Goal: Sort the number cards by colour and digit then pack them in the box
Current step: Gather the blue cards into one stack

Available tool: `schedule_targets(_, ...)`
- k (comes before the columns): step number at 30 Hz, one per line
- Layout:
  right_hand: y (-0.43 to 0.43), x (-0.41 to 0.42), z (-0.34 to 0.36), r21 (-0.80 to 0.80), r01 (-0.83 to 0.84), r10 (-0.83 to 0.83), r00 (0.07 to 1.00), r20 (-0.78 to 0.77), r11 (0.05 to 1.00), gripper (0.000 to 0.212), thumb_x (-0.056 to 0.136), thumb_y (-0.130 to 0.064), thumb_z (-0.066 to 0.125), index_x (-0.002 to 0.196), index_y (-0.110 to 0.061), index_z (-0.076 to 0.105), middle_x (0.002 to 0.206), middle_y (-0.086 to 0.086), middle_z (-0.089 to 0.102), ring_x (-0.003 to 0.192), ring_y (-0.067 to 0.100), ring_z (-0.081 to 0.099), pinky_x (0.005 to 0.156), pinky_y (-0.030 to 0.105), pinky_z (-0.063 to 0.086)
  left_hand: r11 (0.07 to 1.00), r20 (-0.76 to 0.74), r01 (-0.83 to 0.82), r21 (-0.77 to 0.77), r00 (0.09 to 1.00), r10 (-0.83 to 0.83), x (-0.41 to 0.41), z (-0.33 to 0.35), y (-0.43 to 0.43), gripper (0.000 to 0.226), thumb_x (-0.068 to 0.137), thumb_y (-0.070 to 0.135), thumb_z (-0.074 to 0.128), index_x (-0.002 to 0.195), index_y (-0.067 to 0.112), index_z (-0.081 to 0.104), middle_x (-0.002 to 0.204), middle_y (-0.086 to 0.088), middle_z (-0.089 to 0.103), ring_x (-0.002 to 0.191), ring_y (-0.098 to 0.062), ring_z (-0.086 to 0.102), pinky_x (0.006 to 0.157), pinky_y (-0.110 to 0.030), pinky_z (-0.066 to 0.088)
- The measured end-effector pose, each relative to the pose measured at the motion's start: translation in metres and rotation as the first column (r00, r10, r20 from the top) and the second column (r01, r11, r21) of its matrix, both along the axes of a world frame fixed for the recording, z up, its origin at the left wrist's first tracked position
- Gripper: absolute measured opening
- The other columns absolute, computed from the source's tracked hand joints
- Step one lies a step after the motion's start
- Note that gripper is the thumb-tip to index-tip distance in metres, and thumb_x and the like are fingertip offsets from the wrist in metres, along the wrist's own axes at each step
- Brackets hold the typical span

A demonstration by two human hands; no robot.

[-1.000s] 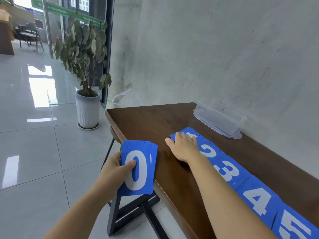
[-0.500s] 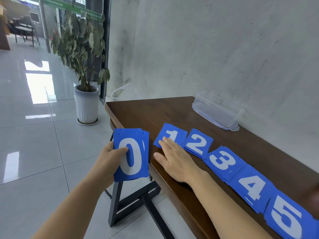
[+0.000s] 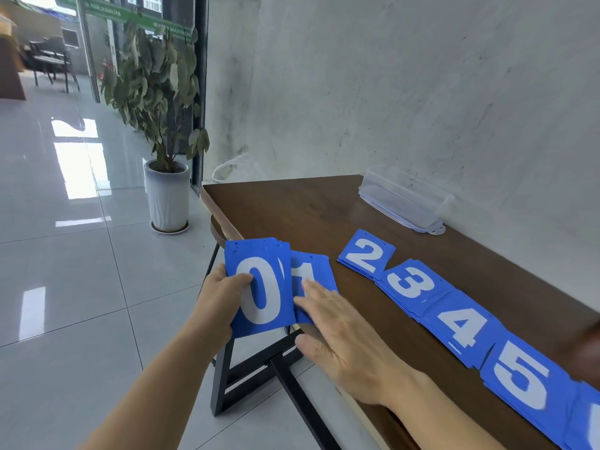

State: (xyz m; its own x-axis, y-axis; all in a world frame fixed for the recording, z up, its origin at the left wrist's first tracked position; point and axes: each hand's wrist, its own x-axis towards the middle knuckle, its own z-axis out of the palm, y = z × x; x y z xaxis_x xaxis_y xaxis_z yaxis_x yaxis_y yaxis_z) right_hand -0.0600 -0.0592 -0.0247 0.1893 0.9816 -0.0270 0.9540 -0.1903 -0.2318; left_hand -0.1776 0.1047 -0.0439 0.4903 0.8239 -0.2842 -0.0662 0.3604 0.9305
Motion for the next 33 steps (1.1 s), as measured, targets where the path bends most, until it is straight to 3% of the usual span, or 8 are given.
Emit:
schedule_targets(5,0.004,0.017,-0.002,-0.009,0.297,-0.297,0.955,0.01,0.955,0.079,0.088,-0.068,0.0,0.154,-0.026,-0.004,0.162,-0.007,-0.004,0.147,0.006,-0.011,0.117,0.029,-0.009,1.0,0.01,0.002,0.011,1.0,-0.002,0.013,-0.007,-0.015,0.018,0.096,0.013,0.051,0.113,0.021,0.05,0.1,-0.002,0.065,0.088,-0.023,0.065,0.072,-0.039,0.055)
schedule_targets(9,0.011,0.001,-0.004,-0.001,0.188,-0.188,0.982,-0.03,0.982,0.082,0.085,-0.067,0.004,0.154,-0.024,-0.002,0.162,-0.009,0.0,0.146,0.002,-0.01,0.119,0.03,-0.011,1.0,0.024,0.023,0.001,0.999,-0.023,0.02,-0.01,-0.026,0.03,0.094,0.017,0.055,0.122,0.022,0.046,0.109,-0.001,0.064,0.098,-0.024,0.064,0.086,-0.046,0.054)
schedule_targets(12,0.01,-0.006,-0.003,0.014,0.11,-0.109,0.991,-0.082,0.994,0.072,0.093,-0.06,0.014,0.155,-0.026,0.0,0.16,-0.015,0.002,0.139,-0.009,-0.01,0.116,0.023,-0.011,0.999,0.011,0.033,0.025,0.999,-0.034,0.019,-0.013,-0.03,0.034,0.093,0.014,0.054,0.124,0.022,0.045,0.108,0.0,0.064,0.098,-0.024,0.064,0.088,-0.047,0.054)
schedule_targets(15,0.01,0.005,-0.003,0.072,0.149,-0.141,0.985,-0.102,0.986,0.067,0.096,-0.057,0.014,0.155,-0.026,0.005,0.161,-0.013,0.008,0.144,-0.003,-0.002,0.119,0.026,-0.004,0.999,0.037,0.031,0.015,0.999,-0.032,0.016,-0.018,-0.031,0.035,0.094,0.012,0.056,0.125,0.023,0.047,0.111,-0.003,0.065,0.098,-0.026,0.066,0.085,-0.046,0.055)
schedule_targets(18,0.02,0.037,-0.001,0.098,0.345,-0.35,0.936,0.03,0.933,0.065,0.1,-0.054,0.012,0.155,-0.02,0.006,0.162,-0.001,0.004,0.149,0.012,-0.003,0.121,0.036,-0.001,1.0,0.071,0.013,-0.004,0.997,-0.013,0.011,-0.019,-0.03,0.034,0.094,0.011,0.057,0.124,0.024,0.049,0.109,-0.004,0.067,0.095,-0.027,0.067,0.084,-0.047,0.056)
schedule_targets(22,0.043,0.071,0.002,-0.03,0.522,-0.507,0.84,0.192,0.852,0.074,0.098,-0.058,0.008,0.154,-0.01,0.001,0.162,0.013,-0.003,0.149,0.025,-0.009,0.119,0.044,-0.005,1.0,0.098,-0.012,-0.024,0.995,0.015,0.005,-0.016,-0.031,0.021,0.094,0.011,0.056,0.108,0.027,0.055,0.103,-0.004,0.068,0.09,-0.027,0.067,0.08,-0.045,0.056)
schedule_targets(28,0.054,0.06,-0.006,-0.096,0.41,-0.382,0.897,0.223,0.907,0.08,0.096,-0.063,0.005,0.154,-0.009,0.001,0.162,0.011,0.0,0.149,0.025,-0.005,0.118,0.046,-0.005,0.998,0.136,-0.057,-0.027,0.989,0.06,-0.009,-0.008,-0.033,0.026,0.095,0.016,0.057,0.12,0.022,0.053,0.1,-0.003,0.068,0.079,-0.021,0.067,0.055,-0.029,0.052)
schedule_targets(33,0.038,0.038,-0.008,-0.099,0.297,-0.267,0.933,0.241,0.95,0.086,0.089,-0.068,0.001,0.154,-0.011,-0.002,0.162,0.008,-0.003,0.149,0.022,-0.009,0.12,0.044,-0.006,0.995,0.156,-0.092,-0.045,0.983,0.098,-0.021,-0.008,-0.036,0.024,0.095,0.015,0.058,0.117,0.023,0.055,0.103,-0.002,0.068,0.083,-0.023,0.066,0.068,-0.035,0.053)
